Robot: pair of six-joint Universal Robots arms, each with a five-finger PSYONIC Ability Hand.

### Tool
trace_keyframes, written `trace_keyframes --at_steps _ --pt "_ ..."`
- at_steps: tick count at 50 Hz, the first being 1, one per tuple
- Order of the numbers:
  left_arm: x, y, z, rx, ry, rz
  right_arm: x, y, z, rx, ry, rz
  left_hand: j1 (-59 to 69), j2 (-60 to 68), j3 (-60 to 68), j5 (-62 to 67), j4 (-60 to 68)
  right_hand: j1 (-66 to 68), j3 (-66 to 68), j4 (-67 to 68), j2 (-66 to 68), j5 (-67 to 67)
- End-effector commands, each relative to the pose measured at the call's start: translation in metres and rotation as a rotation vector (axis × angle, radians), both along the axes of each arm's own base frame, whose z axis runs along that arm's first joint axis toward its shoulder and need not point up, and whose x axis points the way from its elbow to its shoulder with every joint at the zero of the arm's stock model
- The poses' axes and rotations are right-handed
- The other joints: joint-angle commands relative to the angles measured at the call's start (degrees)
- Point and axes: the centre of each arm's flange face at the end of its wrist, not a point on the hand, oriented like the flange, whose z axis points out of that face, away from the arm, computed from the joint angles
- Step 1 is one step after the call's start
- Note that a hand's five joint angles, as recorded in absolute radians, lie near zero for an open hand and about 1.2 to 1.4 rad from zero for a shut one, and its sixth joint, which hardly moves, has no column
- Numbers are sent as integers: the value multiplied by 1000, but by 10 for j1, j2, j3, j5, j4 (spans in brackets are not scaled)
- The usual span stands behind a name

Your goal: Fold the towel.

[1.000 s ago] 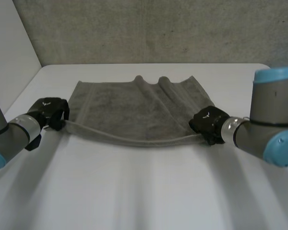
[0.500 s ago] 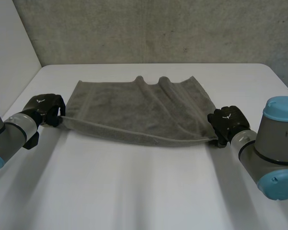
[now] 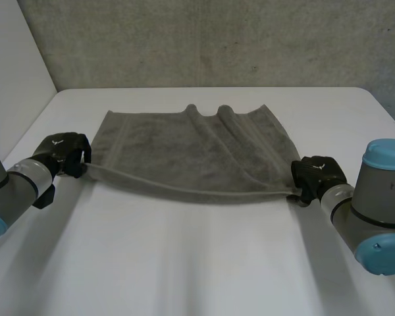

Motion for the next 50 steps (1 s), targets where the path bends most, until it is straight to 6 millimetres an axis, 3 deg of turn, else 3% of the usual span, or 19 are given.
trace_keyframes --at_steps 1,2,4,5,7,8,9,12,15,17,24,26,28,31,37,40,42,45,50 --pt "1 -1 2 -6 -1 7 -2 -10 2 -30 -38 -26 58 26 27 42 19 258 257 258 255 265" --pt "1 -1 2 -6 -1 7 -2 -10 2 -31 -39 -26 58 26 27 42 19 258 258 258 255 265" --pt "2 -1 5 -14 -4 17 -11 -21 31 -105 -77 -61 58 26 27 42 19 258 258 258 255 265" --pt "2 -1 5 -14 -4 17 -11 -21 31 -106 -77 -61 58 26 27 42 19 258 258 258 255 265" --pt "5 -2 10 -25 0 27 -16 -25 74 -221 -93 -62 58 26 27 42 19 258 258 258 255 265" --pt "8 -2 17 -38 5 38 -16 -25 74 -221 -93 -62 58 26 27 42 19 258 258 258 255 265" --pt "8 0 22 -47 13 40 -18 -25 93 -268 -96 -62 58 26 27 42 19 258 258 258 255 265" --pt "8 4 38 -81 31 41 -19 -18 113 -293 -58 -32 58 26 27 42 19 258 258 258 255 265" --pt "8 6 49 -105 40 43 -16 -5 126 -282 55 44 58 26 27 42 19 258 258 258 255 265" --pt "9 11 70 -159 49 44 -16 1 129 -270 126 81 58 26 27 42 19 258 258 258 255 265" --pt "15 35 105 -220 53 45 -23 25 126 -206 412 186 58 26 27 42 19 258 258 258 255 265" --pt "16 42 111 -228 55 38 -24 30 132 -219 444 195 58 26 27 42 19 258 258 258 255 265" --pt "22 52 119 -240 61 17 -27 41 155 -282 447 191 58 26 27 42 19 258 258 258 255 265" --pt "29 59 122 -237 70 -2 -27 47 171 -337 437 193 58 26 27 42 19 258 258 258 255 265" --pt "34 58 120 -224 79 -19 -23 48 178 -379 442 237 58 26 27 42 19 258 258 258 255 265" --pt "35 52 114 -211 81 -21 -15 43 168 -391 481 328 58 26 27 42 19 258 258 258 255 265" --pt "34 47 105 -181 83 -23 -5 28 144 -378 561 426 58 26 27 42 19 258 258 258 255 265" --pt "28 29 87 -133 85 -43 -1 16 136 -387 605 453 58 26 27 42 19 258 258 258 255 265" --pt "4 -4 59 -82 86 -92 15 -25 108 -375 681 445 58 26 27 42 19 258 258 258 255 265"
